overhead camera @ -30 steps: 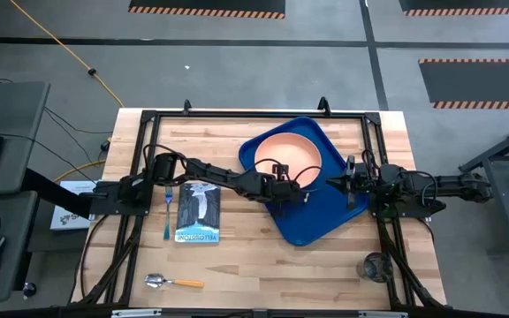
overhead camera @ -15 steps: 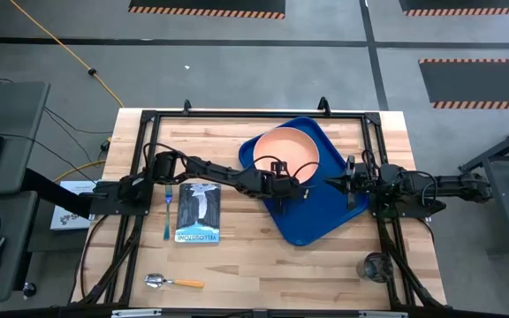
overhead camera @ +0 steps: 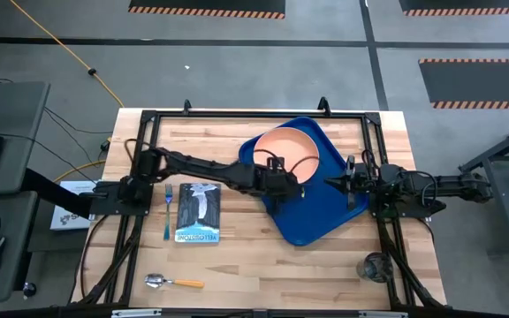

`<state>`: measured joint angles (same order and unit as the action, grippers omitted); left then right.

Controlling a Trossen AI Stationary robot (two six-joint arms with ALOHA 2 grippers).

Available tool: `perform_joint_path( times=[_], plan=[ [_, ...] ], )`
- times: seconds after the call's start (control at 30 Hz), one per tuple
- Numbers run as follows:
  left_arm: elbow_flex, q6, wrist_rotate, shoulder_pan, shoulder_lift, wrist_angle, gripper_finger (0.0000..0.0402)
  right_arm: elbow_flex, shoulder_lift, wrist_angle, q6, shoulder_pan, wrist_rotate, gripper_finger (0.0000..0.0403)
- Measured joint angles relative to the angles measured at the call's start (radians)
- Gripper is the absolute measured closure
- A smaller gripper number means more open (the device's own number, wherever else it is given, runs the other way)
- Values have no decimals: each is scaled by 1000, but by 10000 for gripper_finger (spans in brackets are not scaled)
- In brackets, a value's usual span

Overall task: Pick and place plate/cup/fork/spoon on tray
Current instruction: Put the black cup on the blue tray

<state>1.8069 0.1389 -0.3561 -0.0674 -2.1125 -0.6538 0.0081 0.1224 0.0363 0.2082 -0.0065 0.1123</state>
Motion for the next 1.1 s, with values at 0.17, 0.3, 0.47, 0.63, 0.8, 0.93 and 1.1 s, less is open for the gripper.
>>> perform_joint_path(
  times=[0.17,0.3,0.47,0.63,0.8,0.93,1.1],
  plan=[
    [-109,-8,115,16,177,112,227,0,11,-2,0,0,-6,402],
    [-362,-16,175,29,381,353,227,0,16,-3,0,0,-8,402],
    [-734,-48,183,29,665,692,227,0,27,-2,0,0,-8,402],
    [-1038,-58,183,27,909,989,228,0,35,-3,0,0,-9,402],
    [-1209,-59,178,28,1097,1132,228,0,35,-3,0,0,-10,402],
    [-1256,-59,178,28,1208,1126,228,0,35,-3,0,0,-10,402],
    [-1270,-57,178,28,1274,1072,229,0,35,-3,0,0,-11,402]
  ],
)
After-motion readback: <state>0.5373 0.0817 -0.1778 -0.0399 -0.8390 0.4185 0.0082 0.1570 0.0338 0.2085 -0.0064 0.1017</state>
